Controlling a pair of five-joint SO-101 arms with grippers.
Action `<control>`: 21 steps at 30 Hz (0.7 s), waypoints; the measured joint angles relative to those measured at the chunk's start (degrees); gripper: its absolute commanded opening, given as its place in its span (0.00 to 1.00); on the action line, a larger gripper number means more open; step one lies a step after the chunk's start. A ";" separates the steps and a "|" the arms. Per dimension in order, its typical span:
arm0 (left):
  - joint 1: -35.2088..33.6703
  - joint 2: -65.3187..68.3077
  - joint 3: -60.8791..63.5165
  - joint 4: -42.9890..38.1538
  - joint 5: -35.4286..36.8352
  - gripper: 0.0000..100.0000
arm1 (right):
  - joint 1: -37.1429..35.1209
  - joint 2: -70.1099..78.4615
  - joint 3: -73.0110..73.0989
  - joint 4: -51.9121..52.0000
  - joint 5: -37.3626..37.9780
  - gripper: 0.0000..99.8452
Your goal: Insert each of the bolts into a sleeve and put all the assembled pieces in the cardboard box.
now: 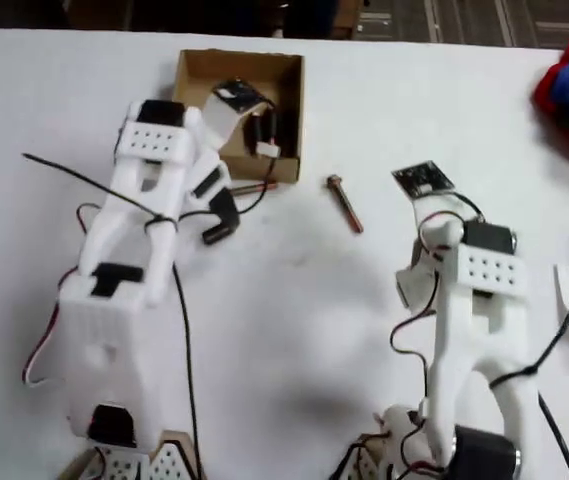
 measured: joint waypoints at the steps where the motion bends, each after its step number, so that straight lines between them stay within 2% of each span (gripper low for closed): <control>1: 0.00 1.76 -2.29 0.70 0.09 0.27 | 0.26 -0.97 0.79 0.00 0.26 0.02; 4: 0.00 6.51 -8.97 3.34 3.78 0.22 | 0.88 -3.43 2.37 0.00 0.44 0.02; 11: 1.32 13.19 -21.36 7.47 8.26 0.22 | 0.79 -6.24 5.01 0.00 0.53 0.02; 14: 2.99 15.47 -24.00 8.88 9.76 0.22 | 0.79 -6.24 5.19 0.00 0.53 0.02; 21: 3.78 21.01 -27.87 8.62 19.08 0.22 | 0.79 -6.33 5.19 0.00 0.53 0.02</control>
